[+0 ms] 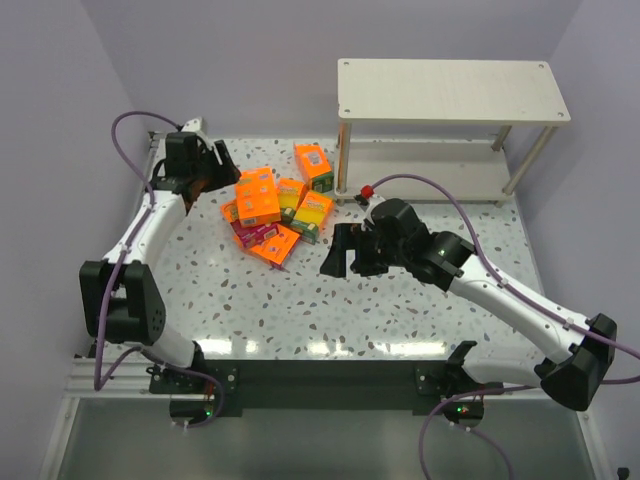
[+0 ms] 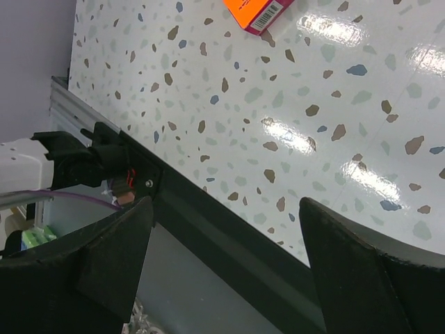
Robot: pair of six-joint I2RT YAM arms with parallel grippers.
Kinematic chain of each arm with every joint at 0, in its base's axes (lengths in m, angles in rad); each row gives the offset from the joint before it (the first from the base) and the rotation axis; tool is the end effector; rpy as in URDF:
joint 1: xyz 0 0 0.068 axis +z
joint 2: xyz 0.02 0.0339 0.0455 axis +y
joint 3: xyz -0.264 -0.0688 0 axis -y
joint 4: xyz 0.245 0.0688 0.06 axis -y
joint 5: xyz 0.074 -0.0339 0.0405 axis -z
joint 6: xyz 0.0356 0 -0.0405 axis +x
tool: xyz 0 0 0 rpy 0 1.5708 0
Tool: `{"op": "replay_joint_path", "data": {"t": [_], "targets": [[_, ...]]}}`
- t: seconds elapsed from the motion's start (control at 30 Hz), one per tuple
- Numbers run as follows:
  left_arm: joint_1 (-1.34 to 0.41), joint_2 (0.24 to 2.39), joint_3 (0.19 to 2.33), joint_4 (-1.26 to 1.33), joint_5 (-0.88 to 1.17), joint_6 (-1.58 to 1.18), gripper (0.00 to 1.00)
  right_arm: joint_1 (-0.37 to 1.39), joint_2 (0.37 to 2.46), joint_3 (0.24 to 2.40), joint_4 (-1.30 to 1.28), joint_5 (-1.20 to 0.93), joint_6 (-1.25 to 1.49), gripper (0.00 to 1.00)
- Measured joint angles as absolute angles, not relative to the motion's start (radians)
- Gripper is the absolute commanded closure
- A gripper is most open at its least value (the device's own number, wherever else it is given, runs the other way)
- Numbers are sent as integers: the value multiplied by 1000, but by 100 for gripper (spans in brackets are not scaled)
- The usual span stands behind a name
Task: Place and organize the cleaning sponges onto the shelf
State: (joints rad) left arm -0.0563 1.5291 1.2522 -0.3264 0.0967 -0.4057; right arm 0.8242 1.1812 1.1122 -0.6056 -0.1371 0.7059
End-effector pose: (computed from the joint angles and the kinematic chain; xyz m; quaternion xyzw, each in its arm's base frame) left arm 0.3504 -0.0232 0.3059 -0.1316 0.8747 -0.1480 0.4424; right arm 0.1687 0.1895 0.3324 -0.0828 0.8958 0.3439 0.2690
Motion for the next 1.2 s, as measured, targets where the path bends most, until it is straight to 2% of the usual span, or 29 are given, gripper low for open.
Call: {"op": "replay_joint_path", "data": {"t": [0.17,0.5,0.63,0.77,0.97,1.2], "targets": [[-12,1633,1290,-220,176,-406,26,825,1179,1112,-606,-130,702,9],[79,1841,1295,9,529,-429,26,825,1177,1112,-623,-130,691,8],[88,1866,1302,71,638,-448,32,825,1177,1112,-629,-130,688,8],[91,1901,1341,102,732,-455,45,825,1177,1112,-629,-130,688,7],[102,1932,1346,111,785,-454,46,825,1177,1112,-630,-130,685,7],[107,1949,1346,112,781,-453,39,825,1177,1112,-636,-129,678,6]]}}
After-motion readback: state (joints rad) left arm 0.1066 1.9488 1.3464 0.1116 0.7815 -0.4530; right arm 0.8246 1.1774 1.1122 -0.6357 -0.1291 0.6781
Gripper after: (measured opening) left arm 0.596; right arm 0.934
